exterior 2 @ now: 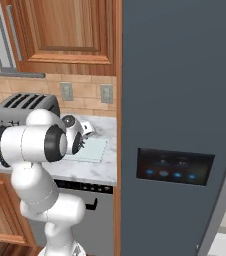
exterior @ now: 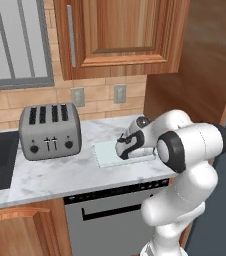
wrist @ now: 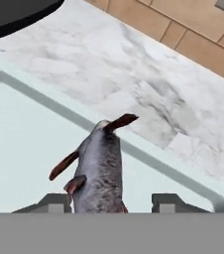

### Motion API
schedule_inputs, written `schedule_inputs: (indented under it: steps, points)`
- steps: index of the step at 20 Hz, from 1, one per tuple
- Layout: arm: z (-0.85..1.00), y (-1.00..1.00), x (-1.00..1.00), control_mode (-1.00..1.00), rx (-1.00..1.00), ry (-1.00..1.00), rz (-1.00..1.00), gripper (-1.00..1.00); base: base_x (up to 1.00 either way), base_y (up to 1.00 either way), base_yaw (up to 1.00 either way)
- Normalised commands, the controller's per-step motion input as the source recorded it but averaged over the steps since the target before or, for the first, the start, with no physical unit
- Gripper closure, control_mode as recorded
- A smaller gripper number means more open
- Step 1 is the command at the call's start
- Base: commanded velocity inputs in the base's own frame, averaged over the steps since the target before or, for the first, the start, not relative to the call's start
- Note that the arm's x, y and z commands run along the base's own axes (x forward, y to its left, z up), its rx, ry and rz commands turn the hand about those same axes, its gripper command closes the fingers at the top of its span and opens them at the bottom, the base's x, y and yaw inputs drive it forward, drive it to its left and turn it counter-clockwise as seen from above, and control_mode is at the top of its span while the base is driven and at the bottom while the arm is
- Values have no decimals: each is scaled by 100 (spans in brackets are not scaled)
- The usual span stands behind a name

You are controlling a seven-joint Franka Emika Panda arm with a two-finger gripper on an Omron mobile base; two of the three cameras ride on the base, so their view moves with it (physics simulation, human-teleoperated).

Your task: Take the fish out of the fridge, briefly rinse it in the sink, and place it on the tray next to the sink.

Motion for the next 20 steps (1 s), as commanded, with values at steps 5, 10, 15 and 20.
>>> schedule_inputs:
  steps: [5, 10, 15, 20]
  points:
    - [37, 0, -20, -100, 3, -4, 0, -100, 0, 0, 0]
    - [81, 0, -72, -100, 1, -22, 0, -100, 0, 0, 0]
    - [100, 0, -99, -100, 0, -38, 0, -100, 0, 0, 0]
    - [100, 0, -100, -100, 0, -49, -1, -100, 0, 0, 0]
